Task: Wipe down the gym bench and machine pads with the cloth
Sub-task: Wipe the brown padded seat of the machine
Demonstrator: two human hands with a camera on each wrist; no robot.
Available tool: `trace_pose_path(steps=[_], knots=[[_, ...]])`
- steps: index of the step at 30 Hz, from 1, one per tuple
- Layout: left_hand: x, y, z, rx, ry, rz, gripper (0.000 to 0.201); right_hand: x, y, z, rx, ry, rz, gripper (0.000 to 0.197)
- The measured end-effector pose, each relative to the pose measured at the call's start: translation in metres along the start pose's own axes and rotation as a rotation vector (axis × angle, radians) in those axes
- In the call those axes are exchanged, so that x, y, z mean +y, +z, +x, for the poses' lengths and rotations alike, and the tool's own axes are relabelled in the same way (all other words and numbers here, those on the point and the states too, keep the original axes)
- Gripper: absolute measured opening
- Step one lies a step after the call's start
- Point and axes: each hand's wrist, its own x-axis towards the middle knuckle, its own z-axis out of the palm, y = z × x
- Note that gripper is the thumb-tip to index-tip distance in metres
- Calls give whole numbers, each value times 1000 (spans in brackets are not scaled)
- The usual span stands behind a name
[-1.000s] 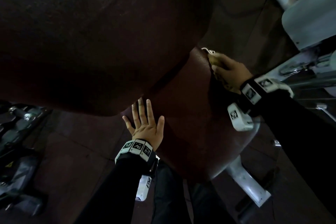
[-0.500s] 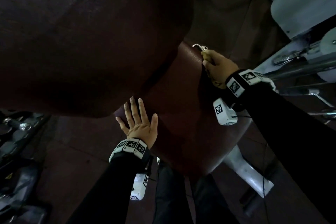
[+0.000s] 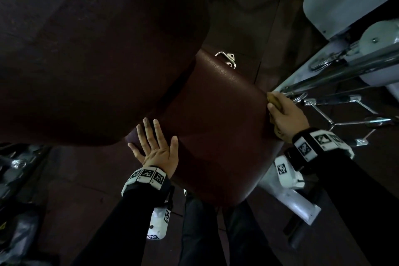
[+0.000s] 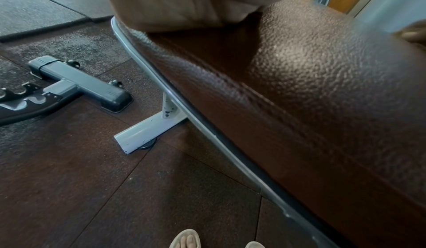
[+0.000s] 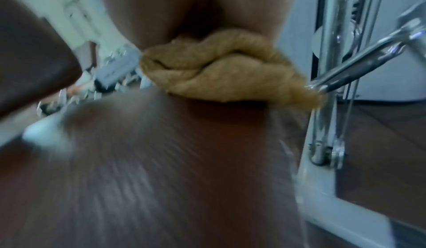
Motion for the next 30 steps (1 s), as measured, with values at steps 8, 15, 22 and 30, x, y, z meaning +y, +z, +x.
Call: trace_pose_path(steps=[8, 15, 22, 30], knots=[[1, 0, 0, -17, 13, 0, 61, -31, 7, 38, -111, -73, 21, 28], [0, 1, 0, -60, -15, 13, 65, 6, 2, -20, 85, 58, 256, 33], [2, 1, -1, 9, 9, 18, 67, 15, 11, -52, 135, 110, 320, 47], [-3, 5, 1, 43, 32, 9, 65, 22, 77, -148, 213, 91, 463, 59]])
